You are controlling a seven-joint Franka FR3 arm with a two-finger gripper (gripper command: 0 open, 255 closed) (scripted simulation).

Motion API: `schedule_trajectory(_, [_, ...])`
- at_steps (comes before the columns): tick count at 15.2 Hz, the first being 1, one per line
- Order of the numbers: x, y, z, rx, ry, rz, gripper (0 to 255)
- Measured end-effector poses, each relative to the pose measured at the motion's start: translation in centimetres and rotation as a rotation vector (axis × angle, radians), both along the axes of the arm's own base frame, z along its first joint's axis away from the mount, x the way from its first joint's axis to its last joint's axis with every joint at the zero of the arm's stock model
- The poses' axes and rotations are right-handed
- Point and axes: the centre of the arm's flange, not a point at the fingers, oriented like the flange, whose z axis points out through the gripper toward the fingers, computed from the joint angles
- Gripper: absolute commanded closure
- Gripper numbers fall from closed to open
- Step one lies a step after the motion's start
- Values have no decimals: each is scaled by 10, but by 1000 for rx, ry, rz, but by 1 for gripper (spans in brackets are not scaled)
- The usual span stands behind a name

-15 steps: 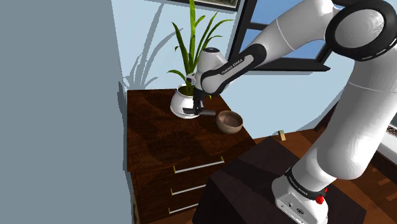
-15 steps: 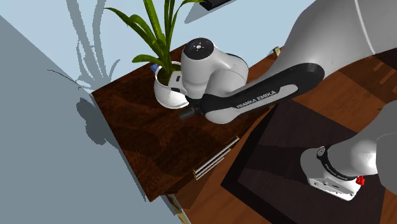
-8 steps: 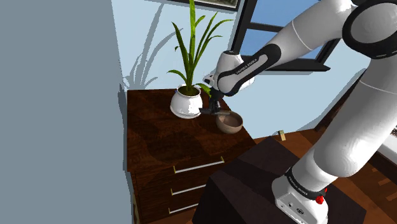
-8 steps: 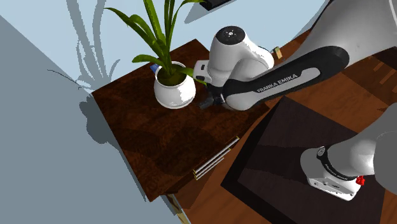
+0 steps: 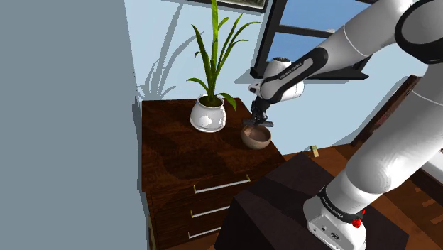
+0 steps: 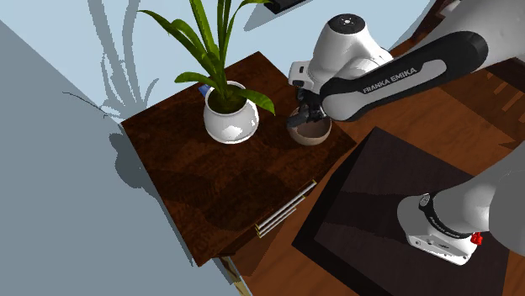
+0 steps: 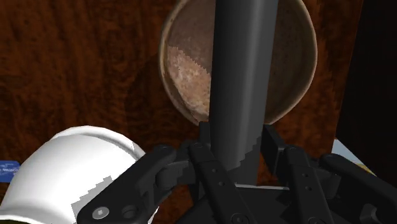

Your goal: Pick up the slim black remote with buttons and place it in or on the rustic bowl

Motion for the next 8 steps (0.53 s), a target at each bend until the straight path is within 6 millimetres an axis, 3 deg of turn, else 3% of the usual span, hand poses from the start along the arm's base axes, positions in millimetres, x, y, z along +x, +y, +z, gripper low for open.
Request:
schedule_trajectory(2, [-8, -18, -3, 0, 0, 0, 255])
schedule_trajectory(8, [-9, -22, -35, 0, 0, 2, 255])
